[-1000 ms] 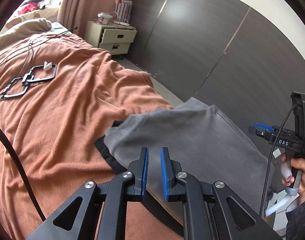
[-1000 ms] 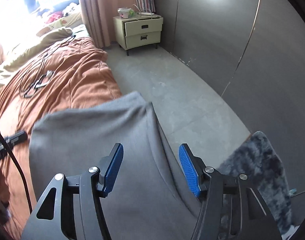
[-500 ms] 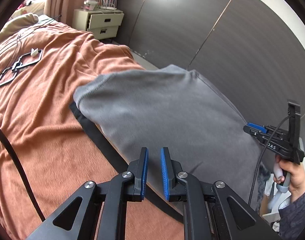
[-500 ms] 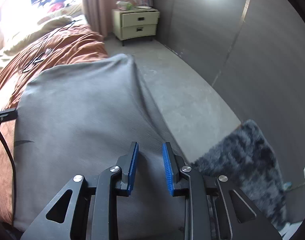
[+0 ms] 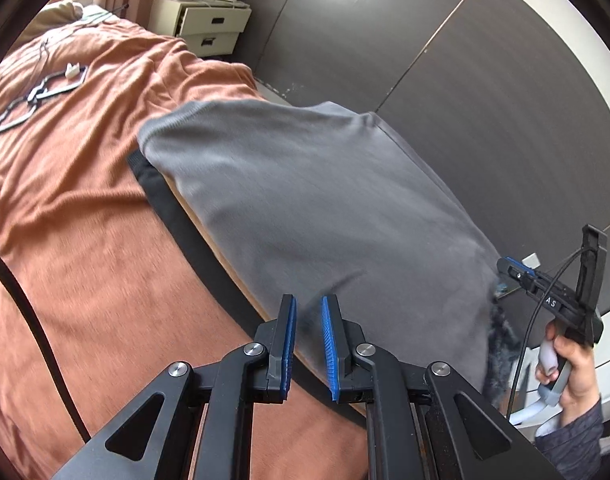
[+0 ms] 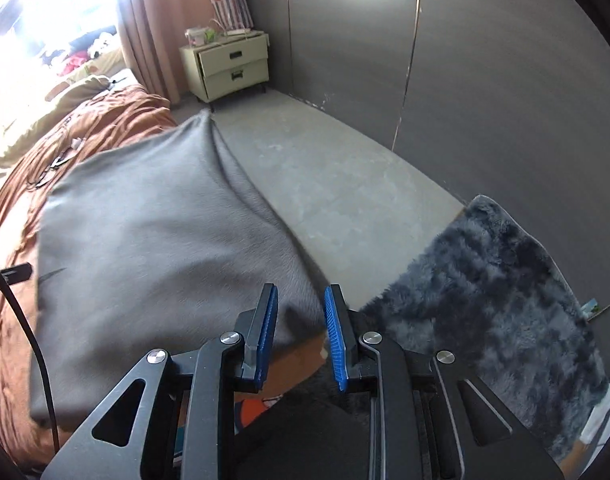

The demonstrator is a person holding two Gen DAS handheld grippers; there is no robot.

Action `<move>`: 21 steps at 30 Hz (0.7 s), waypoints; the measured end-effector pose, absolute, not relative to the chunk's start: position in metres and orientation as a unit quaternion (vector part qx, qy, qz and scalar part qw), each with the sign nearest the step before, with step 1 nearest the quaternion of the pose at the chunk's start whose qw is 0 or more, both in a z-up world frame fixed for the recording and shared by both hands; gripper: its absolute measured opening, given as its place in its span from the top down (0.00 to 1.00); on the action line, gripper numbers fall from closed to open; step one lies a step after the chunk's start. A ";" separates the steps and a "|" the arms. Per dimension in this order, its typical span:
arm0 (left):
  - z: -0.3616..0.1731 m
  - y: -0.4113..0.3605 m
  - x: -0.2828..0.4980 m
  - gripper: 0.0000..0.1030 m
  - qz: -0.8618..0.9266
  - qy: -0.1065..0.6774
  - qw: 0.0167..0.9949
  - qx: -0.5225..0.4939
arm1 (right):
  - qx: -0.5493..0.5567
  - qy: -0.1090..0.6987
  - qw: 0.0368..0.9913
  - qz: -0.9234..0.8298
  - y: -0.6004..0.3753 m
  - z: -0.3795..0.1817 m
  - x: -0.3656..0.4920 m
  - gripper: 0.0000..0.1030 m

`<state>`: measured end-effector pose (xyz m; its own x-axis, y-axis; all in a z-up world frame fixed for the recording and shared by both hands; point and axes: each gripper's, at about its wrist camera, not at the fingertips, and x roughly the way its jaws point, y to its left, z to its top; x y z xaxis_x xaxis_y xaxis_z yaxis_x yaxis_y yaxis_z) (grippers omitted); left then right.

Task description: Fold small clothes

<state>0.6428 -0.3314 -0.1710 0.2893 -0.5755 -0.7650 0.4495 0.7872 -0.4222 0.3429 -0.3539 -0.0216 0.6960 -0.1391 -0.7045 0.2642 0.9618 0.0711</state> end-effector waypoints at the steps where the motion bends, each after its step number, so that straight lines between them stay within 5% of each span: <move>1: -0.170 -0.333 0.638 0.79 -0.321 0.504 0.799 -0.063 | 0.086 0.370 0.919 -0.104 -0.350 -0.019 0.338 0.77; 4: -0.168 -0.339 0.621 0.55 -0.322 0.505 0.798 -0.063 | 0.092 0.363 0.923 -0.088 -0.340 -0.017 0.316 0.77; 11: -0.169 -0.363 0.580 0.54 -0.341 0.519 0.782 -0.043 | 0.099 0.339 0.932 -0.084 -0.329 -0.019 0.254 0.42; 21: -0.187 -0.391 0.528 0.49 -0.339 0.552 0.761 0.036 | 0.107 0.352 0.926 -0.083 -0.314 -0.025 0.205 0.40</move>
<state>0.5281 -0.3913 -0.1866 0.1611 -0.4757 -0.8647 0.5552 0.7680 -0.3191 0.2046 -0.3140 -0.0249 0.7378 -0.0790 -0.6704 0.2295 0.9633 0.1391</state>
